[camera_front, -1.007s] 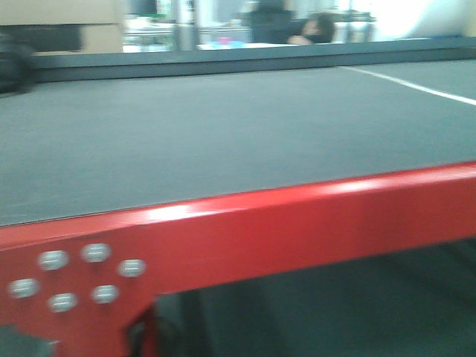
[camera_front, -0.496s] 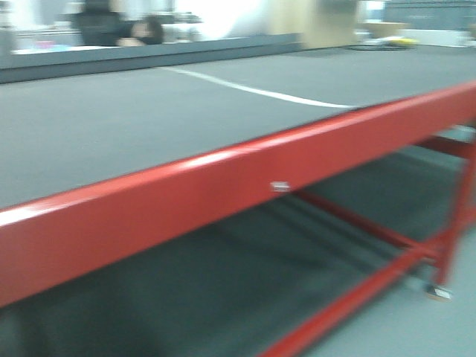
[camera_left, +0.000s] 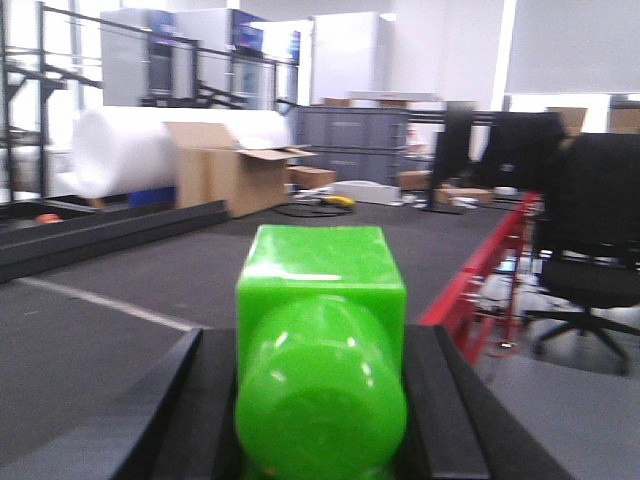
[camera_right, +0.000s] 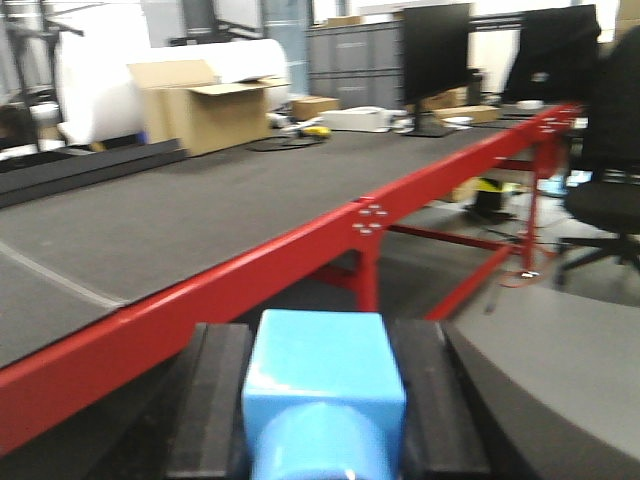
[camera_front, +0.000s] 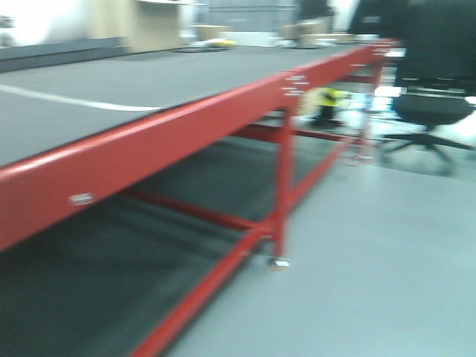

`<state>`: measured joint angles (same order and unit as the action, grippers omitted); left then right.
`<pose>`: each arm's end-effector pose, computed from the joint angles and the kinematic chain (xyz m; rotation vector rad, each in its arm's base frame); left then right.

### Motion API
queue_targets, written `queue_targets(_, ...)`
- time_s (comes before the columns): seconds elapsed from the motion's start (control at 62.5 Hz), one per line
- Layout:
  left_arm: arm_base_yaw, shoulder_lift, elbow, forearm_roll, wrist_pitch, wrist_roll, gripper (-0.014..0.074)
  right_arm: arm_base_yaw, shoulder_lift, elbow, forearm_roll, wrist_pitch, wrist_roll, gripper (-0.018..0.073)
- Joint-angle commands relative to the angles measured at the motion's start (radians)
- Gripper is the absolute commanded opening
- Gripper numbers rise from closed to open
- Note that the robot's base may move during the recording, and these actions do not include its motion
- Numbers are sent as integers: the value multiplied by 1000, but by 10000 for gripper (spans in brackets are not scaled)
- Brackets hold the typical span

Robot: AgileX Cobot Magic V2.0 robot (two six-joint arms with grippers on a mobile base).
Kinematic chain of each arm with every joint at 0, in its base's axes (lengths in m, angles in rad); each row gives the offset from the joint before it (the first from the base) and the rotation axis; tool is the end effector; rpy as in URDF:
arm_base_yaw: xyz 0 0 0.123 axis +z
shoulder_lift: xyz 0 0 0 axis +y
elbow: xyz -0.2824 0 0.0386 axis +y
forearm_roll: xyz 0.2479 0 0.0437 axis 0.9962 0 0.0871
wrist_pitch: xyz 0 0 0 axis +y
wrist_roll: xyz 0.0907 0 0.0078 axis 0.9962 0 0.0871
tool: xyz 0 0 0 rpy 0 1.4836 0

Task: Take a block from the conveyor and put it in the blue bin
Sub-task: 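Drive the base away from the conveyor holding both blocks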

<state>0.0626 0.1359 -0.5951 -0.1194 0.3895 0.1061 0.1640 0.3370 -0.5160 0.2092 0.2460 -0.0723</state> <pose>0.0183 -0.0030 0.3629 -0.0098 1.4115 0.0162 0.0716 0.0165 0.3421 -0.0660 1.5504 0.2725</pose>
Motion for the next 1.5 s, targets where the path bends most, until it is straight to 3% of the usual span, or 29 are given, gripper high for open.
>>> queue_targets(0.0, -6, -4, -7, -6, -19, -2, -111, 1, -3, -11, -4, -22, -8, -155)
queue_targets(1.487, -6, -4, -7, -6, -19, -2, -111, 1, -3, -11, -4, -22, -8, -155)
